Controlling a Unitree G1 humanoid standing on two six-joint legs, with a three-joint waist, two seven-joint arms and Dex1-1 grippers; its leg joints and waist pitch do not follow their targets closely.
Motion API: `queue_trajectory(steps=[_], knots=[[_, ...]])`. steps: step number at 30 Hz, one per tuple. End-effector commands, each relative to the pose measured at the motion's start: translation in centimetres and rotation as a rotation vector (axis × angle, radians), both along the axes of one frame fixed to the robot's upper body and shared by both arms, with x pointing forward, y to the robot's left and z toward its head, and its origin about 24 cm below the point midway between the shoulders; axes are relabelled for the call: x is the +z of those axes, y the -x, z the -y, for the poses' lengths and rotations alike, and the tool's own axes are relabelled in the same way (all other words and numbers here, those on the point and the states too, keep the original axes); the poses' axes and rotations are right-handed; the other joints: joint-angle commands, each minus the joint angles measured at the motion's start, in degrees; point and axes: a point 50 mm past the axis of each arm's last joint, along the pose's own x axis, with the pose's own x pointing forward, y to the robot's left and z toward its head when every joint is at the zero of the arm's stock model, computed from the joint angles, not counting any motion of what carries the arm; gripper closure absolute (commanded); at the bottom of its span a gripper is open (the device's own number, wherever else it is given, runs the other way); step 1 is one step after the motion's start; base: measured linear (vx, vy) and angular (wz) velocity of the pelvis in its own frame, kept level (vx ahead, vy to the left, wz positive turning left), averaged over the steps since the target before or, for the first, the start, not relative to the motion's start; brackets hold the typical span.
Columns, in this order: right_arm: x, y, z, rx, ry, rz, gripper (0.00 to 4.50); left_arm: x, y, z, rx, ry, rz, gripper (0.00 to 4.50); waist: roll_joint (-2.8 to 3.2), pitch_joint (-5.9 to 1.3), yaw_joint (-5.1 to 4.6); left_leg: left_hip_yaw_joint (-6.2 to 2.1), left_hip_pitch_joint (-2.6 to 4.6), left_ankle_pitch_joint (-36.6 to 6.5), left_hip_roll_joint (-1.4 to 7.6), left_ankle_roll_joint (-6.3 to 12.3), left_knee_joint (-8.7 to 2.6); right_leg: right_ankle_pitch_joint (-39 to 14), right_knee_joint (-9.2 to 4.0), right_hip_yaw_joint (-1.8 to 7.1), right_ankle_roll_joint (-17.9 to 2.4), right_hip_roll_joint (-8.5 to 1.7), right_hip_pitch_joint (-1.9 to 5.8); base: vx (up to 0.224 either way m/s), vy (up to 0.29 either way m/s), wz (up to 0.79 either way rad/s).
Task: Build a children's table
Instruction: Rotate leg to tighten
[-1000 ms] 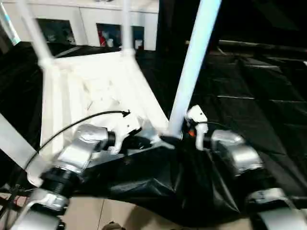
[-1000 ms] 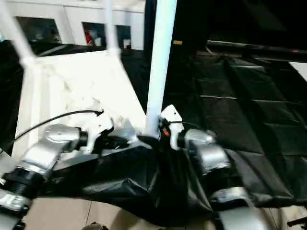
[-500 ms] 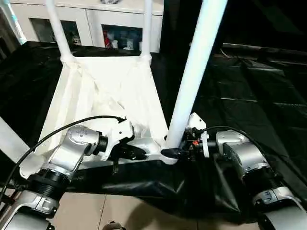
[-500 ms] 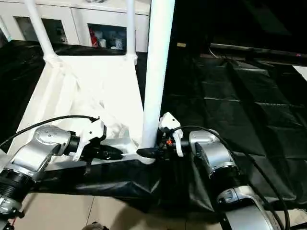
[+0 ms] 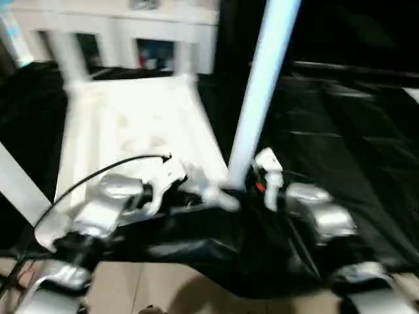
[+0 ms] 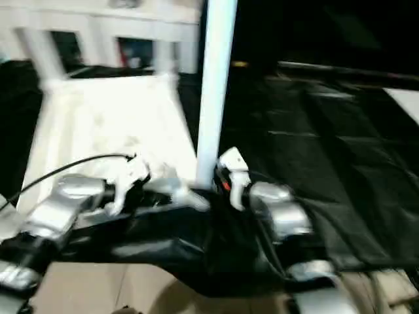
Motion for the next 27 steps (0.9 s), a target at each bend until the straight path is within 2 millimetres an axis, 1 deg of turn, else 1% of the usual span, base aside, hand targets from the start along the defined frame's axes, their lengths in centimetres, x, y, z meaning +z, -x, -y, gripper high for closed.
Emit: queue_trajectory(steps=[1,2,3,4,5,6,7,8,9,10,11,12,13,15,16,17,18,19,20,21,22,23,24,25,26,27], knots=[[-1.6,0.8,-3.0,-0.024,-0.013,-0.102,1.98,1.4,-1.0,2.5,0.028,0.046,0.068,4.5,0.48,-2.71,-0.22,-1.39,0.57,-21.33,1.65,-1.79,-4.08,-35.3,-6.87,2.2,-3.37,-5.14,1.88,0.0,0.0,0.0],[-1.6,0.5,-3.5,-0.078,-0.028,-0.113,1.98,1.5,-1.1,2.9,0.05,0.052,0.075,4.5,0.78,-2.64,-0.49,-1.41,0.69,-21.75,1.71,-1.96,-4.12,-34.79,-6.93,2.24,-3.66,-5.16,1.58,0.0,0.0,0.0],[-1.5,0.4,-3.9,-0.116,-0.038,-0.123,1.98,1.6,-1.2,3.2,0.064,0.055,0.079,4.5,0.72,-2.73,-0.76,-1.53,0.79,-22.32,1.66,-2.15,-4.14,-34.5,-7.05,1.97,-3.83,-5.11,1.6,0.0,0.0,0.0],[-1.4,0.3,-4.5,-0.139,-0.048,-0.125,1.98,1.6,-1.3,3.6,0.09,0.061,0.086,4.5,0.74,-2.8,-0.87,-1.56,0.81,-22.55,1.67,-2.1,-4.14,-33.96,-7.04,1.91,-3.94,-5.08,1.63,0.0,0.0,0.0],[-1.2,0.3,-5.2,-0.13,-0.06,-0.113,1.98,1.7,-1.3,4.0,0.096,0.068,0.088,4.5,0.81,-2.82,-1.13,-1.59,0.71,-22.7,1.74,-1.89,-4.23,-32.48,-6.94,1.89,-4.33,-5.02,1.74,0.0,0.0,0.0],[-0.7,0.4,-6.5,-0.084,-0.067,-0.07,1.98,1.7,-1.2,4.9,0.088,0.078,0.093,4.5,0.84,-2.84,-1.26,-1.55,0.54,-22.61,1.84,-1.69,-4.32,-30.77,-6.91,1.98,-4.8,-5.05,1.79,0.0,0.0,0.0],[-0.5,0.5,-6.9,-0.052,-0.069,-0.044,1.98,1.7,-1.1,5.1,0.075,0.08,0.092,4.5,0.82,-2.88,-1.31,-1.52,0.47,-22.57,1.87,-1.6,-4.37,-29.96,-6.84,2.02,-4.99,-5.02,1.85,0.0,0.0,0.0],[-0.5,0.5,-6.9,-0.052,-0.069,-0.044,1.63,1.7,-1.1,5.1,0.075,0.08,0.092,4.5,0.86,-2.85,-1.28,-1.51,0.46,-22.64,1.87,-1.46,-4.38,-29.36,-6.85,2.06,-5.17,-5.04,1.87,0.0,0.0,0.0],[-0.3,0.6,-7.1,-0.019,-0.071,-0.025,1.42,1.6,-0.9,5.3,0.06,0.076,0.093,4.5,0.79,-2.93,-1.25,-1.43,0.52,-22.35,1.88,-1.21,-4.44,-27.8,-6.64,2.28,-5.69,-4.97,1.84,0.0,0.0,0.0],[-0.2,0.6,-7.0,-0.002,-0.087,-0.028,1.28,1.5,-0.8,5.2,0.045,0.072,0.093,4.5,0.4,-2.93,-1.15,-1.35,0.4,-21.59,1.86,-0.82,-4.43,-26.38,-6.38,2.48,-6.28,-4.98,1.9,0.0,0.0,0.0],[-0.2,0.6,-6.9,0.002,-0.096,-0.035,1.26,1.5,-0.7,5.2,0.038,0.07,0.093,4.5,0.58,-2.92,-1.08,-1.2,0.46,-21.01,1.87,-0.56,-4.42,-25.08,-6.31,2.69,-6.88,-4.98,1.81,0.0,0.0,0.0],[-0.1,0.6,-6.7,0.008,-0.103,-0.04,1.19,1.5,-0.6,5.1,0.029,0.068,0.092,4.5,0.52,-2.92,-1.1,-1.15,0.46,-20.77,1.87,-0.44,-4.41,-24.5,-6.23,2.73,-7.12,-4.95,1.84,0.0,0.0,0.0],[-0.1,0.6,-6.4,0.034,-0.079,-0.023,1.09,1.4,-0.5,4.8,0.016,0.066,0.091,4.5,0.54,-2.99,-1.07,-1.08,0.25,-19.77,1.84,-0.12,-4.42,-23.22,-6.0,2.8,-7.49,-4.95,2.1,0.0,0.0,0.0],[0.0,0.6,-6.2,0.048,-0.065,-0.014,0.89,1.4,-0.4,4.6,0.007,0.065,0.09,4.5,0.5,-3.03,-1.04,-1.0,0.15,-18.9,1.87,0.04,-4.38,-22.6,-5.95,2.88,-7.62,-5.02,2.16,0.0,0.0,0.0],[0.0,0.6,-6.0,0.07,-0.056,-0.007,0.8,1.4,-0.3,4.4,-0.007,0.063,0.087,4.5,0.49,-3.05,-0.94,-0.9,0.23,-18.38,1.89,0.2,-4.28,-22.22,-5.93,2.93,-7.86,-5.03,2.1,0.0,0.0,0.0],[0.1,0.7,-5.3,0.122,-0.043,0.012,0.8,1.4,0.0,4.0,-0.04,0.061,0.084,4.5,0.61,-3.09,-0.95,-0.88,0.21,-18.05,1.88,0.32,-4.22,-21.69,-5.87,2.91,-8.15,-4.93,2.11,0.0,0.0,0.0],[0.1,0.8,-5.0,0.159,-0.037,0.018,0.8,1.3,0.1,3.7,-0.058,0.058,0.079,4.5,0.56,-3.12,-0.95,-0.86,0.15,-17.91,1.87,0.44,-4.18,-21.23,-5.8,2.92,-8.26,-4.88,2.19,0.0,0.0,0.0],[0.2,1.0,-4.4,0.216,-0.027,0.027,0.8,1.3,0.3,3.3,-0.091,0.055,0.076,4.5,0.48,-3.23,-0.76,-0.76,-0.04,-16.52,1.85,1.08,-4.03,-19.15,-5.5,3.0,-8.61,-4.83,2.41,0.0,0.0,0.0],[0.3,1.1,-4.0,0.253,-0.025,0.029,0.8,1.3,0.4,3.1,-0.108,0.056,0.066,4.5,0.36,-3.32,-0.77,-0.63,0.01,-16.08,1.9,1.3,-3.92,-18.33,-5.35,3.07,-8.88,-4.76,2.34,0.0,0.0,0.0],[0.4,1.3,-3.6,0.29,-0.025,0.032,0.8,1.3,0.5,2.8,-0.122,0.054,0.059,4.5,0.45,-3.36,-0.53,-0.5,0.12,-15.24,1.93,1.75,-3.77,-16.66,-5.19,3.14,-9.65,-4.78,2.3,0.0,0.0,0.0],[0.4,1.3,-3.5,0.299,-0.024,0.032,0.8,1.3,0.6,2.7,-0.124,0.053,0.058,4.5,0.47,-3.38,-0.52,-0.38,0.18,-14.77,1.95,1.83,-3.71,-15.66,-5.06,3.19,-10.14,-4.75,2.21,0.054,-0.026,0.07],[0.5,1.5,-3.0,0.341,-0.021,0.033,0.8,1.3,0.7,2.5,-0.145,0.054,0.057,4.5,0.31,-3.59,-0.46,-0.36,0.01,-12.8,1.91,2.04,-3.67,-13.02,-4.69,3.09,-11.1,-4.68,2.57,0.052,-0.02,0.03],[0.5,1.6,-2.8,0.361,-0.018,0.033,0.8,1.3,0.9,2.3,-0.167,0.06,0.047,4.5,0.21,-3.67,-0.4,-0.4,-0.25,-11.56,1.89,2.27,-3.61,-11.54,-4.43,3.03,-11.31,-4.66,2.87,0.052,-0.02,0.03],[0.5,1.9,-2.2,0.407,-0.01,0.027,0.8,1.3,1.2,1.9,-0.208,0.053,0.033,4.5,0.43,-3.69,-0.13,-0.31,-0.18,-9.66,2.01,2.96,-3.51,-8.0,-4.06,2.99,-12.18,-4.58,2.83,0.0,0.0,0.0],[0.5,1.9,-2.1,0.411,-0.009,0.027,0.8,1.3,1.2,1.9,-0.212,0.053,0.032,4.5,0.47,-3.73,-0.05,-0.28,-0.2,-9.38,2.04,3.09,-3.47,-7.11,-3.88,2.98,-12.47,-4.55,2.9,0.0,0.0,0.0],[0.5,2.0,-1.9,0.425,-0.007,0.026,0.8,1.3,1.4,1.8,-0.229,0.052,0.029,4.5,0.5,-3.7,0.07,-0.2,-0.07,-9.34,2.07,3.22,-3.47,-6.61,-3.88,2.98,-12.73,-4.51,2.78,0.0,0.0,0.0]])
